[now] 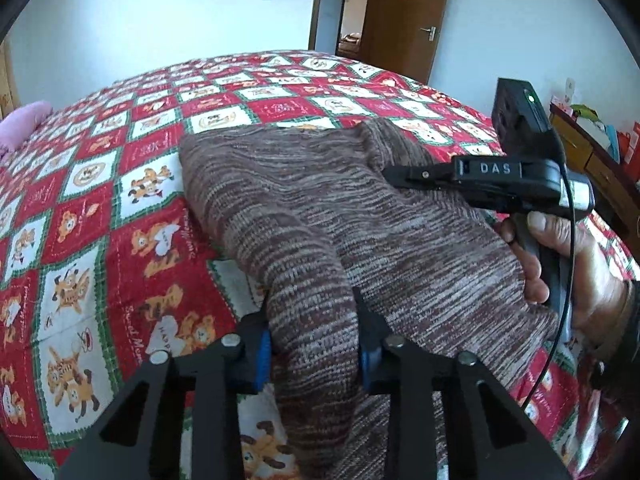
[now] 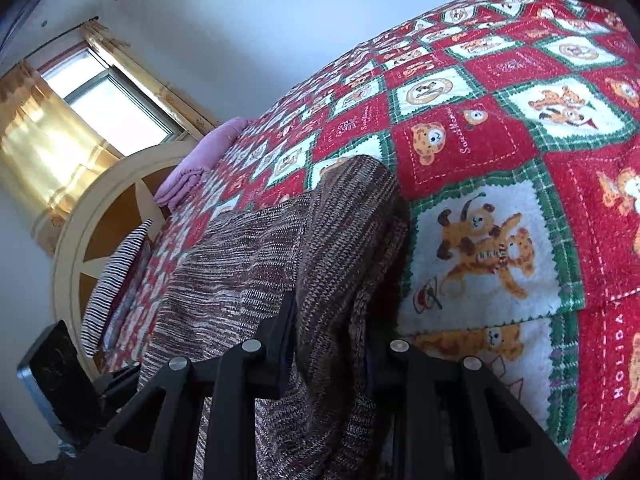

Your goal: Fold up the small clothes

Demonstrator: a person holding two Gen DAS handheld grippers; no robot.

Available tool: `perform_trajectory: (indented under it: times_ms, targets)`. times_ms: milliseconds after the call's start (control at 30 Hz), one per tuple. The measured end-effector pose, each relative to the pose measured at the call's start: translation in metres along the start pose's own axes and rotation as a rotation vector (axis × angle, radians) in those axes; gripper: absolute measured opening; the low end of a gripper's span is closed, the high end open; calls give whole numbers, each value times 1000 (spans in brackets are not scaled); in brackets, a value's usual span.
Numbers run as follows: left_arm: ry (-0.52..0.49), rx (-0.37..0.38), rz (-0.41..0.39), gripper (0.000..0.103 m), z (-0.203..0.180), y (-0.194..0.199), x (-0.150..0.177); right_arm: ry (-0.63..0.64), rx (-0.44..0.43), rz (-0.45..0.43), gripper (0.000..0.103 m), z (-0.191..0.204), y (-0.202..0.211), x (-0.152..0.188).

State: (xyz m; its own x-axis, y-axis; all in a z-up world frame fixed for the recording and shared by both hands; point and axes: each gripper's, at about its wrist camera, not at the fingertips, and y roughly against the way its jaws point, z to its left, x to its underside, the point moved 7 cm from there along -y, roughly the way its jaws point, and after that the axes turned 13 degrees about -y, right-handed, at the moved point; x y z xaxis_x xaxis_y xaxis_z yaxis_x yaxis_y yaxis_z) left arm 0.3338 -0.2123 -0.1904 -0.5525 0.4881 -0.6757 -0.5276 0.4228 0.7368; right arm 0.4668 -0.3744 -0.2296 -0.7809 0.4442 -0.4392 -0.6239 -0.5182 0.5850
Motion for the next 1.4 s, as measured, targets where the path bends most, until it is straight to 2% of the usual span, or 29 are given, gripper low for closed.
perform_trajectory:
  times_ms: [100,400,733,1033,1400]
  targets:
    - [11,3,18,30,2,3,-2,0,13,-14,27,3,5,1]
    - [10,-5,22,29,1,15,-9,-35,-41,-39,26,19,26,2]
    - [-6,-5,-24,28,-6,51,-12,-40,-118,-49,25,46,46,25]
    - [29,1,-38,28,0,85,10,-38,-169,-11,24,70,47,59]
    - [51,-57,-78,28,18,131,39,-3,-241,34,24,116,35,89]
